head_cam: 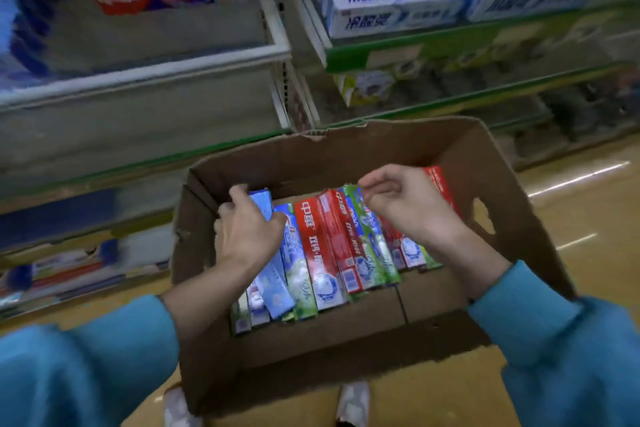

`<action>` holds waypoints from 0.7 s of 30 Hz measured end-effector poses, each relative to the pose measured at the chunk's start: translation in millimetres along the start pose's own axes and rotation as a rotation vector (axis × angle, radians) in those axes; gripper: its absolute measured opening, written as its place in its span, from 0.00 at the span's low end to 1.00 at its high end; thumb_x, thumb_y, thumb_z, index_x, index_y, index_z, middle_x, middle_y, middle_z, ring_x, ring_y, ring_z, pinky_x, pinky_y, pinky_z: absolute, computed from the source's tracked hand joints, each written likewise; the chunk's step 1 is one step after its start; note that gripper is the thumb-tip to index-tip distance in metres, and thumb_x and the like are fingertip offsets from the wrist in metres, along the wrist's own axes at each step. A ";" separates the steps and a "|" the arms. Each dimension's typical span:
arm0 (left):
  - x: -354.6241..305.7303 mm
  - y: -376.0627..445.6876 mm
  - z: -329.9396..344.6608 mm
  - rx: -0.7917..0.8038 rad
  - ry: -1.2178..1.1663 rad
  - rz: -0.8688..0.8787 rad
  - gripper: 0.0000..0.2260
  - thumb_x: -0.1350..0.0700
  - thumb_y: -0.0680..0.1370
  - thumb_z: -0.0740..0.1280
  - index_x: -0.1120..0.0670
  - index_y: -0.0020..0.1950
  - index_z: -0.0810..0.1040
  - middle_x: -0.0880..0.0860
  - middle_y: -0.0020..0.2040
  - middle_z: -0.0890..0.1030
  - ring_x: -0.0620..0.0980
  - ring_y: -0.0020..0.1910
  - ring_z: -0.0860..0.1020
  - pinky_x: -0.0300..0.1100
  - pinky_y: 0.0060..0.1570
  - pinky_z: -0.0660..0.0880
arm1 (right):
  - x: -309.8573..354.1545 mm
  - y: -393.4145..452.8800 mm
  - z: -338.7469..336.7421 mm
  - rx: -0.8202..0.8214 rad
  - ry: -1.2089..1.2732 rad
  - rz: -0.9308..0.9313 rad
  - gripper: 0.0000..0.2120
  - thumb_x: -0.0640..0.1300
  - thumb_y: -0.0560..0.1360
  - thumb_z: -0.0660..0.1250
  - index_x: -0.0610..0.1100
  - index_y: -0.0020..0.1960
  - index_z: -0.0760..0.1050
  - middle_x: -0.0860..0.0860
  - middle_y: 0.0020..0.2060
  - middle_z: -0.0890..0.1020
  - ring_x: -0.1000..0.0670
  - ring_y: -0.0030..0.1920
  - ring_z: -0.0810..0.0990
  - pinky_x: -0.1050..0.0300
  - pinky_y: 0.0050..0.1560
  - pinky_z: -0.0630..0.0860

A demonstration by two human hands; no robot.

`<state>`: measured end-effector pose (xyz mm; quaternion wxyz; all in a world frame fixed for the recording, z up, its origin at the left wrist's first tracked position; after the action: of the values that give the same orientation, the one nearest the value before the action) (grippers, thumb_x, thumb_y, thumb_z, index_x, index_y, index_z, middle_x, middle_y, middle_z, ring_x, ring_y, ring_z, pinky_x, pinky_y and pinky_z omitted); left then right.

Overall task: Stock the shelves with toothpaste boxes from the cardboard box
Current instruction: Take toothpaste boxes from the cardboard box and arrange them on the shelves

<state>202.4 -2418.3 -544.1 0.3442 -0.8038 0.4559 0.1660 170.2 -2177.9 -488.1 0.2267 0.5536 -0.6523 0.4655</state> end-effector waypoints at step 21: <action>40.8 -9.6 -10.2 0.001 -0.380 -0.119 0.34 0.62 0.68 0.79 0.44 0.67 0.66 0.54 0.52 0.82 0.55 0.50 0.83 0.57 0.52 0.82 | -3.3 1.0 44.3 0.282 -0.048 0.011 0.05 0.48 0.78 0.69 0.51 0.54 0.80 0.54 0.47 0.83 0.56 0.50 0.82 0.58 0.47 0.78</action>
<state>231.7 -2447.4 -556.8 0.4337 -0.7835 0.3344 0.2936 180.0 -2214.2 -511.6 0.1285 0.5875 -0.5887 0.5402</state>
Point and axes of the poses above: each hand's wrist, its own y-axis towards the middle knuckle, its own z-axis out of the palm, x = y × z, the point moved 7 cm from there along y, towards the middle knuckle
